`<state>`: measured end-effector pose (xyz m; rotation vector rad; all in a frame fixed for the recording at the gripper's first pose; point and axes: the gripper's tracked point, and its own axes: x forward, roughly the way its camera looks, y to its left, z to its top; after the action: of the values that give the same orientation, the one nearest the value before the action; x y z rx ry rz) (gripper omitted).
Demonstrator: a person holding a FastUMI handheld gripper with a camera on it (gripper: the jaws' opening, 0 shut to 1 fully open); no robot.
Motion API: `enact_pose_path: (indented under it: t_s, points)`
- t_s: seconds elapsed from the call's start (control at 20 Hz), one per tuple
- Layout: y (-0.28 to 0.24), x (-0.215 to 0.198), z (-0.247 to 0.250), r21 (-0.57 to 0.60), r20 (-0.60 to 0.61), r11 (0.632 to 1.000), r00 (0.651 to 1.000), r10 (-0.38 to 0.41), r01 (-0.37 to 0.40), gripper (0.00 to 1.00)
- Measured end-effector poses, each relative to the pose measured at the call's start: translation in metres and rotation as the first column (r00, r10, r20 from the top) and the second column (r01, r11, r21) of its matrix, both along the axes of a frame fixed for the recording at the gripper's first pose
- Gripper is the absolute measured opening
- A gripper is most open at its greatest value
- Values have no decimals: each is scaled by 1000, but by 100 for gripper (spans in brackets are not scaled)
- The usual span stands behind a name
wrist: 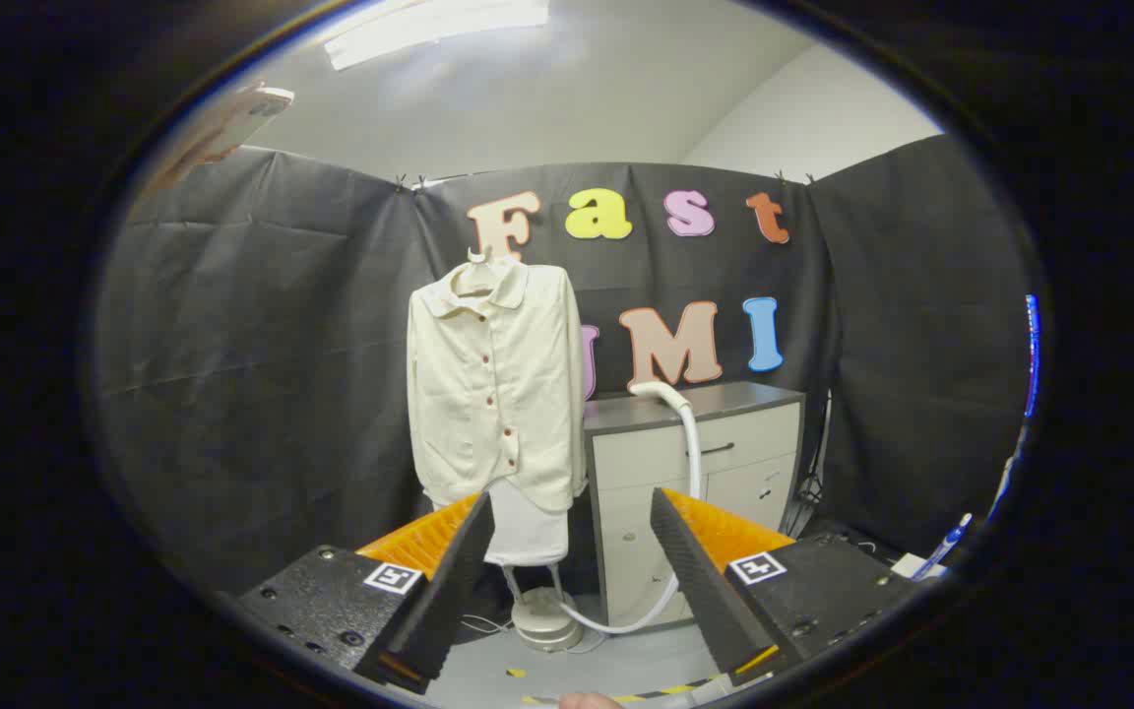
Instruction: Iron the clothes twice with a garment steamer, once on the left side and once on the right side.
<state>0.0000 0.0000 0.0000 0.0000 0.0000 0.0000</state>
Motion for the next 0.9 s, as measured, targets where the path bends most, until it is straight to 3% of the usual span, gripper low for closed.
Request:
enact_pose_path:
  t_s: [0.9]
  points:
    - [17, 7, -6, 14, -23, 1000, 1000, 9, -9, 98]
